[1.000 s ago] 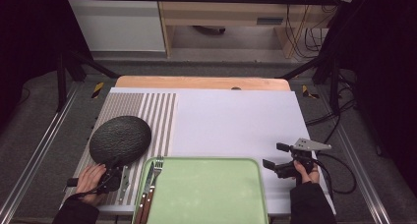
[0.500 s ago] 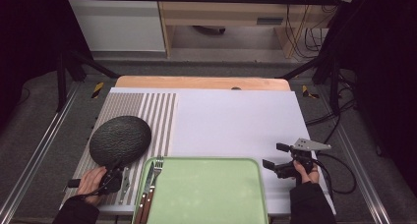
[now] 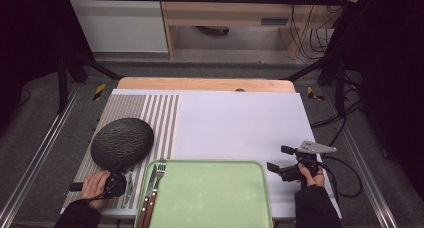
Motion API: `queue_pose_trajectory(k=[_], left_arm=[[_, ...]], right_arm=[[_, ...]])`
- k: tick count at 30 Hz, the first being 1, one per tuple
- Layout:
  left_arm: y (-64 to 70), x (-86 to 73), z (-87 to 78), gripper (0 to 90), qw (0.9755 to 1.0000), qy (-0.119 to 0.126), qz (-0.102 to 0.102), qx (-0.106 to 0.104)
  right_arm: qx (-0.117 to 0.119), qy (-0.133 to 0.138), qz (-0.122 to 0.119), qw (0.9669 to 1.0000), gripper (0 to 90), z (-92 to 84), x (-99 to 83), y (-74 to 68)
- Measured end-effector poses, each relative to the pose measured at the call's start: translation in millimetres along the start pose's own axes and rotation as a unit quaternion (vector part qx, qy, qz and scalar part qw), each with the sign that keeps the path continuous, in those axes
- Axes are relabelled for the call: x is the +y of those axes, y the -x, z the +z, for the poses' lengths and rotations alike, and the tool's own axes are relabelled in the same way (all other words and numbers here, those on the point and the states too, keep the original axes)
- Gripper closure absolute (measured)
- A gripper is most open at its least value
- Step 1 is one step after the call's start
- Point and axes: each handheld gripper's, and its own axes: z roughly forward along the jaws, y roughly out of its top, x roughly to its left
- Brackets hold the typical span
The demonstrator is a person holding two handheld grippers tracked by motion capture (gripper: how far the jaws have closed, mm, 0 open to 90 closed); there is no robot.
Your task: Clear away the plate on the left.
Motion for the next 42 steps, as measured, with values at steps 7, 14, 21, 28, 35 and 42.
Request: queue_pose_trajectory(k=[7,14,21,28,35,42], left_arm=[[-5.7,-0.3,-5.3,85.1,0.9998,-0.005,-0.003,0.019],[-8.2,0.5,-6.5,85.7,0.9998,-0.005,0.0,0.019],[-12.0,0.7,-8.2,85.9,0.9999,-0.004,-0.004,0.015],[-16.7,1.3,-9.0,85.8,0.9999,0.002,-0.008,0.01],[-21.9,3.5,-14.3,84.8,0.9997,0.013,-0.018,0.01],[-25.6,10.2,-23.2,82.9,0.9991,0.032,-0.023,0.016]], right_arm=[[0.0,-0.002,-0.001,1.0,0.3,0.2,-0.2,0.2],[-0.001,-0.001,0.0,1.0,0.3,-0.4,-0.1,0.3],[-0.001,-0.001,-0.001,1.0,0.3,-0.5,-0.2,0.8],[-0.001,0.0,-0.001,1.0,0.3,-0.5,-0.2,0.7],[-0.001,0.001,-0.001,1.0,0.3,-0.6,-0.3,0.9],[-0.002,0.002,-0.001,1.0,0.3,-1.1,-0.1,0.8]])
